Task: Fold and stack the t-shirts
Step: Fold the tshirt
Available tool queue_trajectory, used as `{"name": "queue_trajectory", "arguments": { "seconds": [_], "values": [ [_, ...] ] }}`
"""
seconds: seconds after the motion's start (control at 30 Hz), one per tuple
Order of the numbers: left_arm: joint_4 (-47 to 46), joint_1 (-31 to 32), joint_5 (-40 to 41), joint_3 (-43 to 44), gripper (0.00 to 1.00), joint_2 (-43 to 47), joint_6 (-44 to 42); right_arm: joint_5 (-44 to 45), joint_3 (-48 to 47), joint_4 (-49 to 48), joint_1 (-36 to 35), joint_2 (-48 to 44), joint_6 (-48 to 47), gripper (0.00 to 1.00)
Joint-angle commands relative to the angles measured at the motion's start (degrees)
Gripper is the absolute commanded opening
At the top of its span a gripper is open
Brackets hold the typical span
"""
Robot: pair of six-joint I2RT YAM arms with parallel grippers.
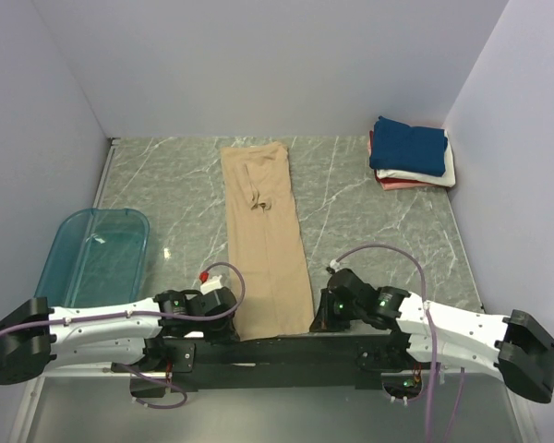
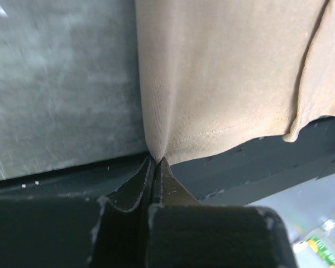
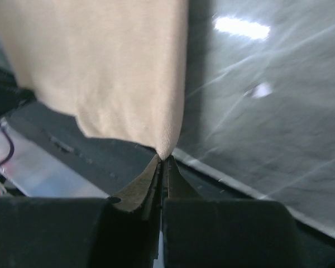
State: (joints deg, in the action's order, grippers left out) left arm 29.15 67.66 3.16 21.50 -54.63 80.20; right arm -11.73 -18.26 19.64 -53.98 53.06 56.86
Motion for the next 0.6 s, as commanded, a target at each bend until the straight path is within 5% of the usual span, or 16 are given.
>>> {"name": "queue_trajectory", "arguments": {
  "seconds": [0.0,0.27,0.57],
  "values": [
    [2.76,3.43,-0.44,1.35,0.01,1.37,0.48,1.97,1.65,1.01,-4.29,-3.74,3.16,0.0],
    [7.94,4.33,10.18,8.29,0.0,4.27,-3.98,10.21,-7.3,9.62,-5.88,-5.61,-1.04,0.0],
    [2.42,-15.15,12.58,15.76,0.0,0.06,-19.1,7.52,-20.58,7.7,5.1,6.77,-12.03,0.0]
  ]
}}
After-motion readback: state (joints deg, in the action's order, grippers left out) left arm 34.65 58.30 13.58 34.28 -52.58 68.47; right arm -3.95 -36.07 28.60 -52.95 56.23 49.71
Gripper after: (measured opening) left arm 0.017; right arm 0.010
